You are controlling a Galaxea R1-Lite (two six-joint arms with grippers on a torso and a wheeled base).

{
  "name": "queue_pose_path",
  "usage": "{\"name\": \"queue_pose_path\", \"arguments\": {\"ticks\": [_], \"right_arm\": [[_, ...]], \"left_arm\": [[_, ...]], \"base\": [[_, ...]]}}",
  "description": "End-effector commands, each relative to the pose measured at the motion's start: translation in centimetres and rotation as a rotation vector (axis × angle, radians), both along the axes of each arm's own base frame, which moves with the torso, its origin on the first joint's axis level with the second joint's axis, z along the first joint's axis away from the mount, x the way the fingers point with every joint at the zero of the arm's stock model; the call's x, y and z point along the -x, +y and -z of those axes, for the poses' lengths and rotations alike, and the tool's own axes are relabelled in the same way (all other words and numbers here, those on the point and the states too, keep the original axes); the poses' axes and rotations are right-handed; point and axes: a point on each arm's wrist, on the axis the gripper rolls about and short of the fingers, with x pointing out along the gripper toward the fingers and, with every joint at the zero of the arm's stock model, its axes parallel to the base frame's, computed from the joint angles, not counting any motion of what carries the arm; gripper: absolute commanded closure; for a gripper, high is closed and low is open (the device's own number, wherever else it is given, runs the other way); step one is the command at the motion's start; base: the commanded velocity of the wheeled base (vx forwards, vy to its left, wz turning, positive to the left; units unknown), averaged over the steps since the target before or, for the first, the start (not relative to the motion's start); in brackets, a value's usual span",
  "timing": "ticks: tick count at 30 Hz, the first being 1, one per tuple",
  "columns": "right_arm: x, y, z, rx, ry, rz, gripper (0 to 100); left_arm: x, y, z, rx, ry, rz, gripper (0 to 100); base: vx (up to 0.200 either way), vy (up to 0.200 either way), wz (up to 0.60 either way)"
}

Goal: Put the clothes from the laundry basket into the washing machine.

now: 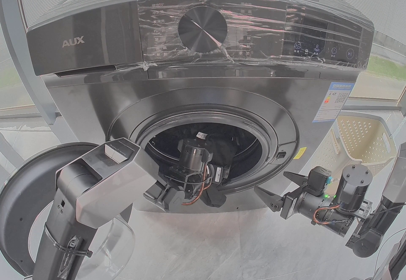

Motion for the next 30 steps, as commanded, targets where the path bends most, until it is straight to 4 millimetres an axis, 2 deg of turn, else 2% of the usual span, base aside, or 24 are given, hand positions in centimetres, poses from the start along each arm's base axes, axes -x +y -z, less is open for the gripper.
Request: {"name": "queue_pose_path", "arguments": {"ticks": [1,2,3,8,10,13,15,17,20,26,27,30], "right_arm": [[0.0,0.0,-0.1,-0.003,-0.004,0.0,0],[0.0,0.0,0.0,-0.002,-0.002,0.0,0],[0.0,0.0,-0.1,-0.003,-0.004,0.0,0],[0.0,0.0,-0.1,-0.003,-0.004,0.0,0],[0.0,0.0,-0.1,-0.003,-0.003,-0.002,0],[0.0,0.1,-0.1,-0.004,-0.005,-0.003,0],[0.0,0.1,-0.1,-0.004,-0.005,-0.003,0],[0.0,0.1,-0.1,-0.004,-0.005,-0.003,0],[0.0,0.1,-0.2,-0.005,-0.006,-0.002,0],[-0.1,0.1,-0.4,-0.012,-0.017,0.0,0],[-0.1,0.1,-0.5,-0.015,-0.021,0.001,0],[-0.1,0.1,-0.6,-0.018,-0.025,0.001,0]], "left_arm": [[-0.4,0.1,2.0,-0.02,0.024,-0.007,0],[-0.5,0.1,2.2,-0.024,0.024,-0.006,0],[-0.5,0.0,2.3,-0.023,0.023,-0.006,100],[-1.4,-0.4,1.4,0.01,-0.021,-0.02,100],[-2.6,-0.5,-0.5,0.057,-0.078,-0.041,100],[-3.8,0.3,-2.2,0.09,-0.128,-0.089,100],[-4.0,0.4,-2.5,0.098,-0.138,-0.097,100],[-5.3,1.4,-3.8,0.115,-0.184,-0.151,100],[-5.5,1.5,-4.2,0.121,-0.196,-0.16,100],[-5.4,1.9,-3.7,0.103,-0.168,-0.165,100],[-5.3,1.9,-3.7,0.101,-0.166,-0.165,0],[-4.6,1.8,-4.6,0.106,-0.167,-0.156,0]], "base": [[0.0,0.0,0.0],[0.0,0.0,0.0],[0.0,0.0,0.0],[0.0,0.0,0.0],[0.0,0.0,0.0],[0.0,0.0,0.0],[0.0,0.0,0.0],[0.0,0.0,0.0],[0.0,0.0,0.0],[0.0,0.0,0.0],[0.0,0.0,0.0],[0.0,0.0,0.0]]}}
